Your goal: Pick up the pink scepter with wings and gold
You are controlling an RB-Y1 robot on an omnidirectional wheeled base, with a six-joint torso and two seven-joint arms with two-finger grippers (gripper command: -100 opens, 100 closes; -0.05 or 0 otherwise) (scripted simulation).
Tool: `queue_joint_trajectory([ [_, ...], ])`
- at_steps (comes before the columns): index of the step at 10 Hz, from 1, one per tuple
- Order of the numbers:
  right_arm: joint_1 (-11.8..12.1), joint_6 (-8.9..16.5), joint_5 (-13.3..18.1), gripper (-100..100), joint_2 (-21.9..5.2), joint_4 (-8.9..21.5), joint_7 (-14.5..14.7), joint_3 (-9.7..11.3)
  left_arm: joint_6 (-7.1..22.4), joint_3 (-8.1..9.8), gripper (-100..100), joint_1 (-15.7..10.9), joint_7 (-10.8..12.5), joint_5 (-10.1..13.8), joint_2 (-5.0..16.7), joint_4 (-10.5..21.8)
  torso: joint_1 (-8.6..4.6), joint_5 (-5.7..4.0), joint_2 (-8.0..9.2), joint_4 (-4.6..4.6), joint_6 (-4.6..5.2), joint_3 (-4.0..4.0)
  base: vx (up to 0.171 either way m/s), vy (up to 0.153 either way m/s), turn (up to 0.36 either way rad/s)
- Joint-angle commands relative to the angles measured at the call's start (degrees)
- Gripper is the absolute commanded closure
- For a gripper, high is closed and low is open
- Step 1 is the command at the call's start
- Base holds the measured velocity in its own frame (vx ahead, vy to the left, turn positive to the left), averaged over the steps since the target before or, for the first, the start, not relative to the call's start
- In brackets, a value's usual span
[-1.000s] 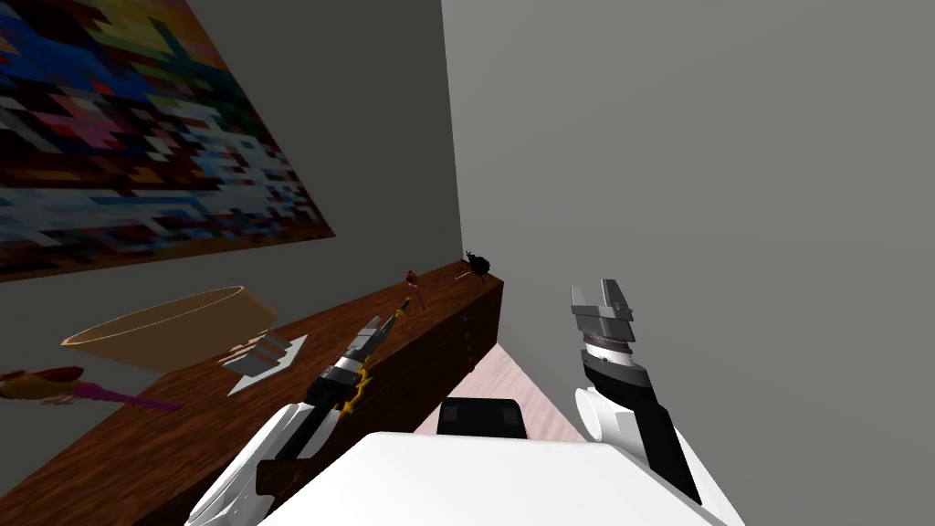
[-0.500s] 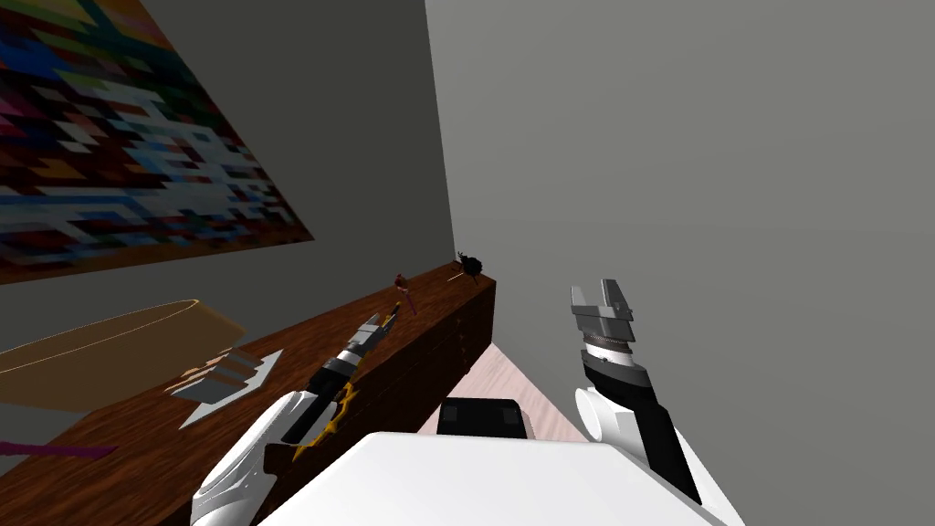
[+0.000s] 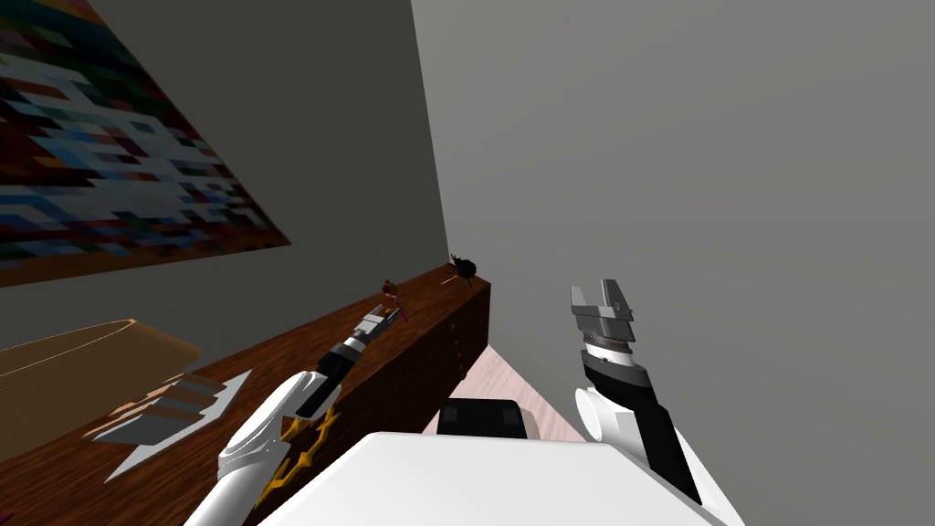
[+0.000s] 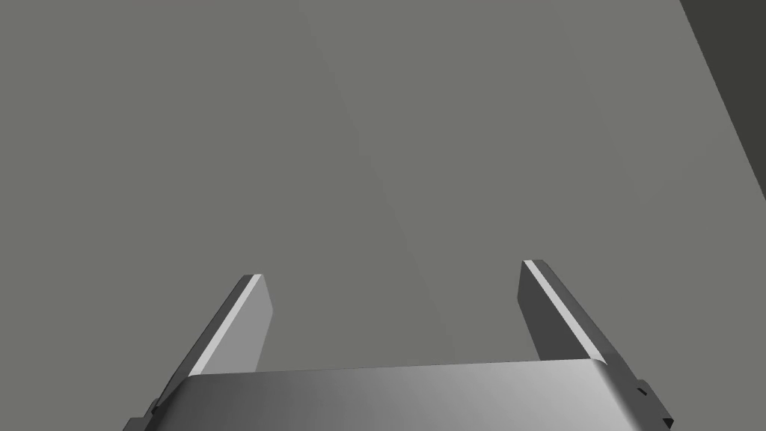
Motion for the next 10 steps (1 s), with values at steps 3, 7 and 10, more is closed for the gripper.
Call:
queue_joint_trajectory([
  [3,0.0,0.0,0.0,0,0.0,0.0,0.0,0.0,0.1,-0.02,-100,-0.1,0.0,-0.1,0.0,-0.1,0.03,0.01,0.26,0.05,-0.03,0.14,0.018,0.001,-0.004],
  [7,0.0,0.0,0.0,0,0.0,0.0,0.0,0.0,0.1,-0.02,100,-0.1,0.0,-0.1,0.0,-0.1,0.03,0.01,0.35,0.07,-0.03,0.20,0.000,0.000,0.000],
  [10,0.0,0.0,0.0,0,0.0,0.0,0.0,0.0,1.3,-0.21,-100,0.3,0.1,1.6,0.1,-1.5,0.03,0.01,0.36,0.07,-0.03,0.20,-0.026,0.008,0.026],
])
